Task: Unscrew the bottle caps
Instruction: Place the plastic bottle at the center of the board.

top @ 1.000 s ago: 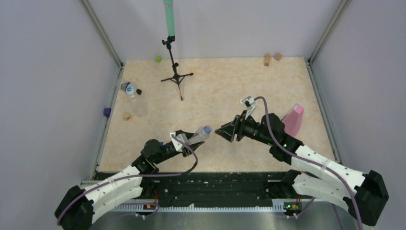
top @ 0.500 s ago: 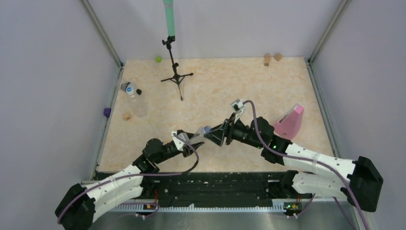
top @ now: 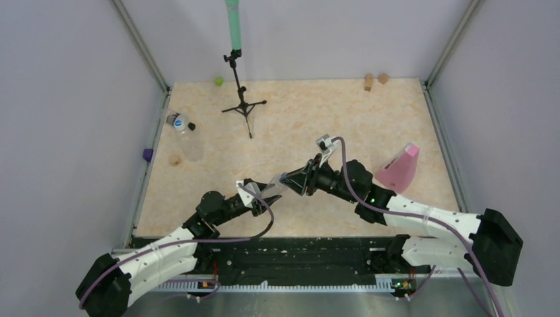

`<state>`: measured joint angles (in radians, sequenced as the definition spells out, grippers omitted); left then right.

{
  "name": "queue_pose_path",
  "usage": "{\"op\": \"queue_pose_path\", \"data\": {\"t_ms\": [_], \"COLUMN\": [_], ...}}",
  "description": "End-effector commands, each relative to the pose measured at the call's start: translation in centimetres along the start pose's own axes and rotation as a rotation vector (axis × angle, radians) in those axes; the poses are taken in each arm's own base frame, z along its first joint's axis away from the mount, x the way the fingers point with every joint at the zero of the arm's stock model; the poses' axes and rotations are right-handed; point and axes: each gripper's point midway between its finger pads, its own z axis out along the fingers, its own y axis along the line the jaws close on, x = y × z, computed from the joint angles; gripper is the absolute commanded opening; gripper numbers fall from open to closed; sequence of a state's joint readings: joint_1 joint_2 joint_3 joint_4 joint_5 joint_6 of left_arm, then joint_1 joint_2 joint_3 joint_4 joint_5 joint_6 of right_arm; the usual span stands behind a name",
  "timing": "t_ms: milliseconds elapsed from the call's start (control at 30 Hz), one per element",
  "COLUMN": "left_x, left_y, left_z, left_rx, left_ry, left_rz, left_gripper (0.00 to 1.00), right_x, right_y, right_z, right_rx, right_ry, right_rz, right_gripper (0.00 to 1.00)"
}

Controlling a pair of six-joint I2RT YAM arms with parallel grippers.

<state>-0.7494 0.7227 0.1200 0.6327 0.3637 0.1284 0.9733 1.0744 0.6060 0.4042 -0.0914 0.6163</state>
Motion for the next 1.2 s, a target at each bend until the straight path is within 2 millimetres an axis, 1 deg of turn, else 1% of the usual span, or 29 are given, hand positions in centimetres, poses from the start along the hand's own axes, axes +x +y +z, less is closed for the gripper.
{"op": "queue_pose_path", "data": {"t_ms": [0,67,167,200,333,467,600,667,767,800,833,900,933,1000,1067,1100,1133,1167], "left_x": [-3.1,-2.9,-2.8,-2.8,-2.9,-2.8,-2.7,-2.6,-2.6,-2.7,-2.6,-2.6,-2.4,-2.4,-2.4,-2.4,-2.3,-2.2], "left_y": [0.4,0.6,0.9,0.9,0.9,0.8,0.9,0.9,0.8,0.8,0.9,1.2,1.2,1.1,1.2,1.3,1.4,1.5], "left_z": [0.4,0.3,0.1,0.1,0.1,0.1,0.1,0.1,0.1,0.1,0.1,0.1,0.0,0.0,-0.1,-0.1,-0.1,-0.1], "left_rx": [-0.007,-0.026,-0.044,-0.046,-0.048,-0.044,-0.046,-0.047,-0.042,-0.042,-0.046,-0.064,-0.064,-0.062,-0.071,-0.078,-0.085,-0.092], "left_ry": [-0.105,-0.105,-0.109,-0.109,-0.11,-0.107,-0.104,-0.101,-0.1,-0.1,-0.099,-0.1,-0.098,-0.107,-0.118,-0.117,-0.116,-0.111], "left_rz": [0.031,0.029,0.029,0.029,0.03,0.028,0.03,0.03,0.031,0.032,0.031,0.024,0.023,0.03,0.03,0.029,0.029,0.029], "left_gripper": [0.11,0.13,0.14,0.15,0.15,0.15,0.15,0.15,0.15,0.17,0.2,0.25,0.27,0.31,0.38,0.61,0.81,0.86], "right_x": [-1.2,-0.5,-0.4,-0.4,-0.6,-0.9,-0.9,-0.8,-0.8,-0.8,-0.8,-0.8,-0.8,-0.8,-0.9,-1.0,-1.0,-1.0], "right_y": [1.2,1.2,1.3,1.2,1.0,0.8,0.7,0.6,0.5,0.5,0.6,0.6,0.5,0.2,-0.4,-0.7,-1.1,-1.4], "right_z": [1.1,1.3,1.3,1.3,1.1,1.1,1.1,1.1,1.0,1.0,0.9,0.9,0.9,0.8,0.8,0.7,0.7,0.5], "right_rx": [-0.047,-0.054,-0.057,-0.053,-0.04,-0.028,-0.028,-0.025,-0.024,-0.026,-0.029,-0.028,-0.024,-0.007,0.021,0.039,0.06,0.08], "right_ry": [-0.029,0.004,0.014,0.015,-0.003,-0.018,-0.025,-0.029,-0.04,-0.04,-0.039,-0.036,-0.035,-0.034,-0.039,-0.043,-0.046,-0.047], "right_rz": [-0.037,-0.047,-0.056,-0.057,-0.057,-0.044,-0.041,-0.037,-0.034,-0.037,-0.039,-0.045,-0.048,-0.055,-0.062,-0.067,-0.069,-0.072], "right_gripper": [0.29,0.28,0.28,0.31,0.35,0.45,0.47,0.44,0.29,0.23,0.16,0.11,0.07,0.03,0.0,0.0,0.0,0.0]}}
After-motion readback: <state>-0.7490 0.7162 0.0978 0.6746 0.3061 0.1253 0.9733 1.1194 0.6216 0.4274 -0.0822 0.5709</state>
